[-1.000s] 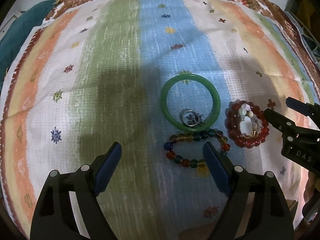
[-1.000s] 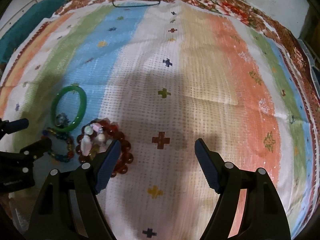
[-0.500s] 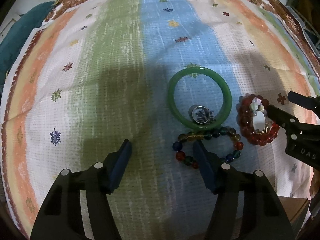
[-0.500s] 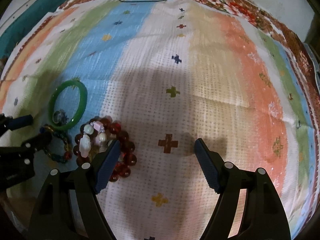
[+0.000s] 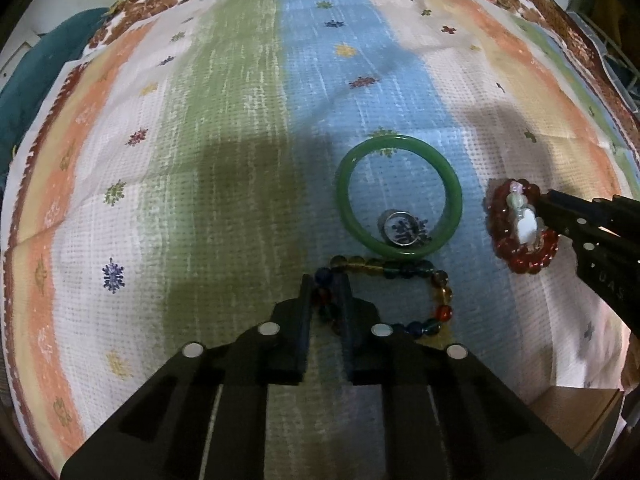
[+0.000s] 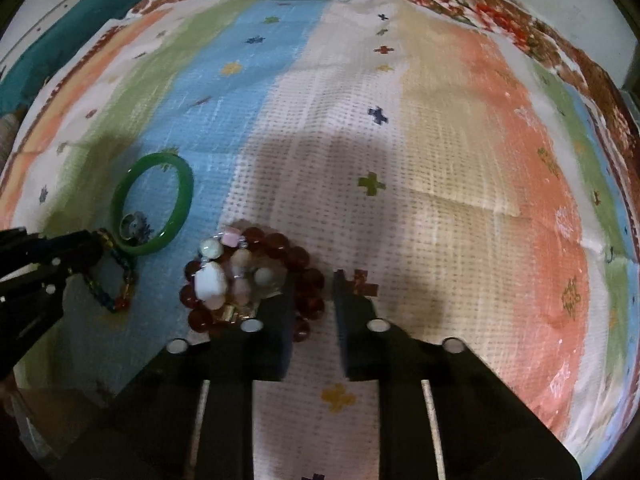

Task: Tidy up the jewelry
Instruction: 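Move both tools back to the remaining bracelets, then grasp the multicolour bracelet with left tool while right tool grasps red bracelet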

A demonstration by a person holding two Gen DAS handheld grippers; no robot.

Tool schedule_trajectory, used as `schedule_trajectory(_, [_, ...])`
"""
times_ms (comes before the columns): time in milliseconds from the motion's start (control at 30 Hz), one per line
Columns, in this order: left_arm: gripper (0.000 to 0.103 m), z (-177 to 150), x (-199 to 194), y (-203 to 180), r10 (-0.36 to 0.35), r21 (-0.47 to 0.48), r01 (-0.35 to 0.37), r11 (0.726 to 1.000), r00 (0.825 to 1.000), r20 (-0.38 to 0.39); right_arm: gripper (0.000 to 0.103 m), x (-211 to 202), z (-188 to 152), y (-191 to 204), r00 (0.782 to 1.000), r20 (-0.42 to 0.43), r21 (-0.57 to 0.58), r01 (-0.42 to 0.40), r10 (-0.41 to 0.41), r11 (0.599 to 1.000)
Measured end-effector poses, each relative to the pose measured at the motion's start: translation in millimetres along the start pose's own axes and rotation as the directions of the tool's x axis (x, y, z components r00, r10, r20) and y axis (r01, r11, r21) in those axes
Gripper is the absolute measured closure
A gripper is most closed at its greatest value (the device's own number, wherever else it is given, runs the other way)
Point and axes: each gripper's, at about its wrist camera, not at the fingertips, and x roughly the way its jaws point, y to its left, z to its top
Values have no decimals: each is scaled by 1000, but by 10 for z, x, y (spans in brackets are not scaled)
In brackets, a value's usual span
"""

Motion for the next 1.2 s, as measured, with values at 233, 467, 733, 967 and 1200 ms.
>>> schedule_trajectory(233, [94,-25,-83,2,2,-7,-2,1000,1000,1,89,-86,-19,1,1000,10,13,-15,15,1000])
schedule_trajectory(467, [94,-62,-246,-9,-4,-21,4,1000,1000,24,89,-347,-6,86,997,63,8,-37,37,999])
schedule_trajectory(733, [94,-60,-432,-4,-14,-33,16,999,999,53,89,-664,-20,232,992,118,-25,-46,48,999])
schedule_trajectory(967, [94,-64,-630,-39,-35,-35,38,999,996,86,89,-837,-91,209,989,137,-19,-46,48,999])
schedule_trajectory(1200, [94,-70,-807,-57,-50,-47,55,997,993,109,89,-953,-147,180,988,149,-8,-41,42,999])
